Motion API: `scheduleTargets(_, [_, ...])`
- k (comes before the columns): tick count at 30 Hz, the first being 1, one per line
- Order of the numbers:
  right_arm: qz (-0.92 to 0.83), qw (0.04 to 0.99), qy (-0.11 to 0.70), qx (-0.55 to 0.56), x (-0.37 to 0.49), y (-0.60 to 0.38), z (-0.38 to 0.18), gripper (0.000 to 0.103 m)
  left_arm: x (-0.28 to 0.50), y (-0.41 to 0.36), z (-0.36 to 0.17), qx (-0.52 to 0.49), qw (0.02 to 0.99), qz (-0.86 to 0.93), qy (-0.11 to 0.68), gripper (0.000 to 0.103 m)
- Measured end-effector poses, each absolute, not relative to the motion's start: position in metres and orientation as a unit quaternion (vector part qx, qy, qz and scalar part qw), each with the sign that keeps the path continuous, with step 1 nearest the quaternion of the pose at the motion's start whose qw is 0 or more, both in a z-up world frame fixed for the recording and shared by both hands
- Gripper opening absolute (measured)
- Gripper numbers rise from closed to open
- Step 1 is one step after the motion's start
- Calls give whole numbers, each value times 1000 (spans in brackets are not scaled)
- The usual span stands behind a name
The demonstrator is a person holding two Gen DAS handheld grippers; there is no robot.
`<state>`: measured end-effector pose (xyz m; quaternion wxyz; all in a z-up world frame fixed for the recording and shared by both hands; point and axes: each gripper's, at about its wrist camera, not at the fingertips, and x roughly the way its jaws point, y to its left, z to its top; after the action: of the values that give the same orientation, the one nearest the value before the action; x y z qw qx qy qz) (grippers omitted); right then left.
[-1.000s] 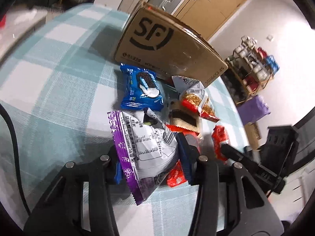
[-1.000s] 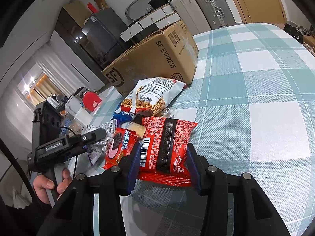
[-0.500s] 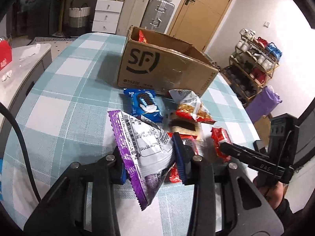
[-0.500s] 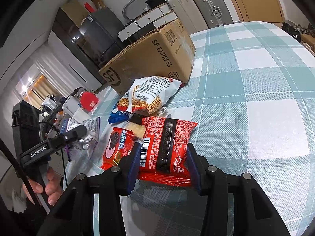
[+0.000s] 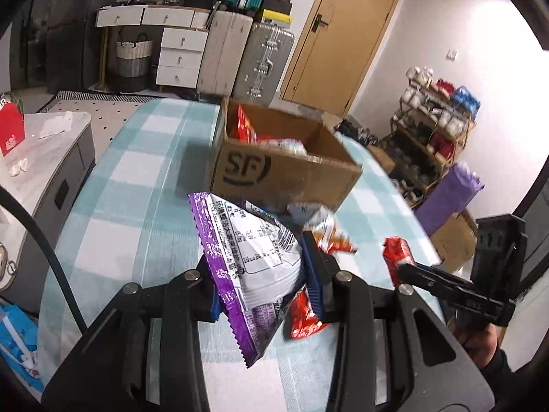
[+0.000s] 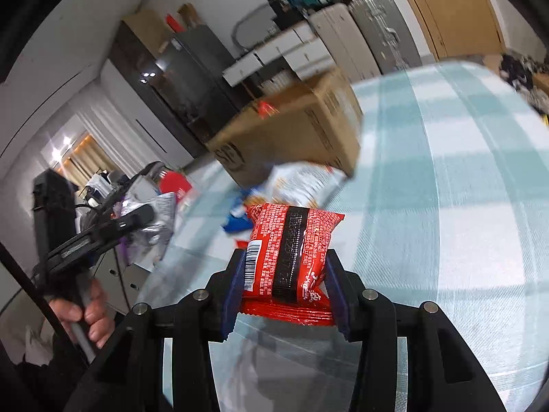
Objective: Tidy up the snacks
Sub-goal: 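Carry both bags over the cardboard box with both grippers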
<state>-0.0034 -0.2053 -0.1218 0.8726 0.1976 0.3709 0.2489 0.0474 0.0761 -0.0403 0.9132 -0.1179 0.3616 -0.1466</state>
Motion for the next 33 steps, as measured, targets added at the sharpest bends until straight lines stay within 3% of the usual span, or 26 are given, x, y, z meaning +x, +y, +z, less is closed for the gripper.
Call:
scheduleTargets(13, [318,893,273,164,-6,-186,-6,45,63,83,48,-91,930,-169,313,34])
scheduleTargets(33, [311,917,232,91,58,-156,113,45,136,43,130,-111,929,-224,273,34])
